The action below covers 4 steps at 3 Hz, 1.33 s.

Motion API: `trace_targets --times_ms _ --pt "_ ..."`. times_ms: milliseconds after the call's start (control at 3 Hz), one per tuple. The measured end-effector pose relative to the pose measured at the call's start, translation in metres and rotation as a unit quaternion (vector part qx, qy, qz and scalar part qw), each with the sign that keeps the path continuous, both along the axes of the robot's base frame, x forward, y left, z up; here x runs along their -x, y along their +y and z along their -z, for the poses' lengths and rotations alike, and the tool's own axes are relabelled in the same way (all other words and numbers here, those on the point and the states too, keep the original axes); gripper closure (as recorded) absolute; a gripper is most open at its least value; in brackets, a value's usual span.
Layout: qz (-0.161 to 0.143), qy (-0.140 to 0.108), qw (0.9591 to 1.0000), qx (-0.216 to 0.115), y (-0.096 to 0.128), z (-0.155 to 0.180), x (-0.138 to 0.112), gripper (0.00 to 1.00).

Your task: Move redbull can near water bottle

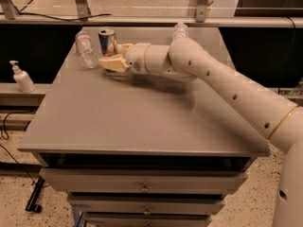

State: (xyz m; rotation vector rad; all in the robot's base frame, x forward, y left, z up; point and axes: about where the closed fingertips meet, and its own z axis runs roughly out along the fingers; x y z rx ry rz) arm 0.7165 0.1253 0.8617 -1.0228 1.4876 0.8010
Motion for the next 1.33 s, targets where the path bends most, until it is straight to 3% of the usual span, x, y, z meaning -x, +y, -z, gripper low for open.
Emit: trace_targets --times_ms 333,667,1000,1333 --pt "0.019 0.014 0.9996 0.016 -0.024 0.017 0.006 0.0" --pt "0.036 0.02 0.9987 0.032 -0.047 0.026 0.011 0.0" --pt "0.07 0.021 0.9961 0.049 -0.092 0.026 0.026 0.0" --pt "0.129 0.022 0.9899 0.055 -0.156 0.013 0.053 0.0"
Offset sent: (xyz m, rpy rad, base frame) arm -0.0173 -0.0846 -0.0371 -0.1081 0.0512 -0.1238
